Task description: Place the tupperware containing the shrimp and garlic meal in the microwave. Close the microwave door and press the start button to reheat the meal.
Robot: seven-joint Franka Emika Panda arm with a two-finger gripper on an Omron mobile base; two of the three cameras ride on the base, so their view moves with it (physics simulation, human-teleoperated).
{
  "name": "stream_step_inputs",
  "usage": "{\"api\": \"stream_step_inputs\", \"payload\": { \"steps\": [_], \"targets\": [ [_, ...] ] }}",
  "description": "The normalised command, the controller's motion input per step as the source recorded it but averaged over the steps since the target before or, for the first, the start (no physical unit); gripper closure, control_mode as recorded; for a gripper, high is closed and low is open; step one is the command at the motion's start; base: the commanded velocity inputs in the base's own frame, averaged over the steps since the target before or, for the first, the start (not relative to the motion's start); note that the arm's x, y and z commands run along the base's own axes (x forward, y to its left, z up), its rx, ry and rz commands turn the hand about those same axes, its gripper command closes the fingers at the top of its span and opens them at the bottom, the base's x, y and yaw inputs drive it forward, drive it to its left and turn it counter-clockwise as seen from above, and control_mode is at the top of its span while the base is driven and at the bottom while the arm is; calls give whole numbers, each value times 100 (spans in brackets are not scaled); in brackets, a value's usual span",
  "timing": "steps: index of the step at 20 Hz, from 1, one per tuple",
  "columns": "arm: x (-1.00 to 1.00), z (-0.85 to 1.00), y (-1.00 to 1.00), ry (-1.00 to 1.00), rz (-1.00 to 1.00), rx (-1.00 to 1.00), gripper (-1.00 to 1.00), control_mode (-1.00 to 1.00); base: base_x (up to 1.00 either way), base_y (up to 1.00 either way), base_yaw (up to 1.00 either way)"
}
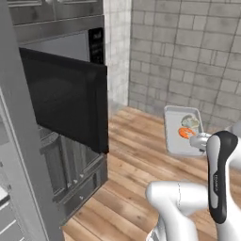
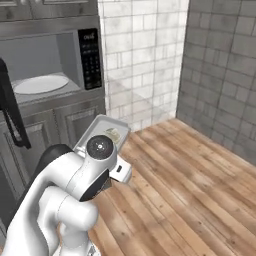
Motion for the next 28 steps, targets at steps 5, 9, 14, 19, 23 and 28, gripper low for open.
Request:
{"api": "stream_step_inputs", "payload": {
  "steps": [5, 9, 14, 19, 23, 28],
  "targets": [
    [0, 0, 0, 0, 0, 0, 100, 100, 62, -19, 56],
    [0, 0, 0, 0, 0, 0, 100, 100, 65, -18, 60],
    [0, 0, 0, 0, 0, 0, 100, 100, 68, -21, 62],
    [0, 0, 0, 0, 0, 0, 100, 100, 54, -30, 60],
    [0, 0, 0, 0, 0, 0, 100, 100, 30, -40, 55],
    [0, 0, 0, 0, 0, 0, 100, 100, 2, -51, 45]
  ]
}}
